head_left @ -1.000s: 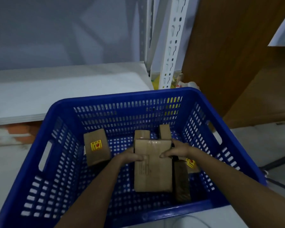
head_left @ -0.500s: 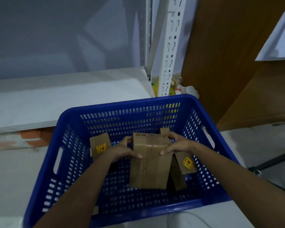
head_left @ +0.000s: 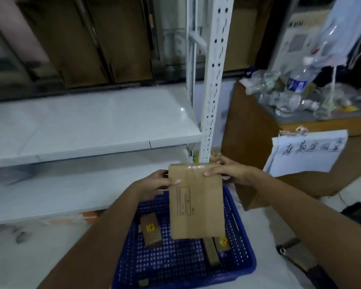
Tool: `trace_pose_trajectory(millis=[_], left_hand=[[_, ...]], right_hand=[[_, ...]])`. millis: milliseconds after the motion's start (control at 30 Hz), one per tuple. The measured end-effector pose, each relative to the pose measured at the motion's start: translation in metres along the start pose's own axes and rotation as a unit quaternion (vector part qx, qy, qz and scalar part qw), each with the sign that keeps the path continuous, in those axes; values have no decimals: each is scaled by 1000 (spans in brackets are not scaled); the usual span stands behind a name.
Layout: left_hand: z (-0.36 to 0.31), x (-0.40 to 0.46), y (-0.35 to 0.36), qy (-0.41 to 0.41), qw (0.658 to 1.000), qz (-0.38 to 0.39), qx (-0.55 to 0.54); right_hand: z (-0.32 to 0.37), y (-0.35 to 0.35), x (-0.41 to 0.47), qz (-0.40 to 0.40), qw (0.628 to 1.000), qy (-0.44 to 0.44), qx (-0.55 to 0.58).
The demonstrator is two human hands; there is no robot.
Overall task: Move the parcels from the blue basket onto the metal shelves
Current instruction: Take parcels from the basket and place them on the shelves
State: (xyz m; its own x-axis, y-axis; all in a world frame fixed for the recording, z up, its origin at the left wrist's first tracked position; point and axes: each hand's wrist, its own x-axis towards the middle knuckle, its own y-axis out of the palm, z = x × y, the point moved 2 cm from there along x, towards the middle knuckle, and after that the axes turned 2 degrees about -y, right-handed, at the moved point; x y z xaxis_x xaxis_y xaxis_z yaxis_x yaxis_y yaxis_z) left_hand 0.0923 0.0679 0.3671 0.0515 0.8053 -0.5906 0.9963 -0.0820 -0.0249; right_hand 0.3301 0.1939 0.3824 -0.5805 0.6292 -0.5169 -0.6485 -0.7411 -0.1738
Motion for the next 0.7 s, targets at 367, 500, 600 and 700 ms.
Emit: trace_pose_trajectory(millis=[367,500,600,700], left_hand=[[-305,-215,-5,72,987,-84,-120],[-374,-270,-2,49,981,-131,-136],[-405,-301,0,19,973,-167,-158],[-424,-327,-4,11,968,-183,-169]], right_hand=[[299,-70,-182,-12,992,-112,48],[361,-75,-227,44,994,-98,34],[399,-79,-247,33,994,-102,16],[428,-77,-258,40,994,-103,9]])
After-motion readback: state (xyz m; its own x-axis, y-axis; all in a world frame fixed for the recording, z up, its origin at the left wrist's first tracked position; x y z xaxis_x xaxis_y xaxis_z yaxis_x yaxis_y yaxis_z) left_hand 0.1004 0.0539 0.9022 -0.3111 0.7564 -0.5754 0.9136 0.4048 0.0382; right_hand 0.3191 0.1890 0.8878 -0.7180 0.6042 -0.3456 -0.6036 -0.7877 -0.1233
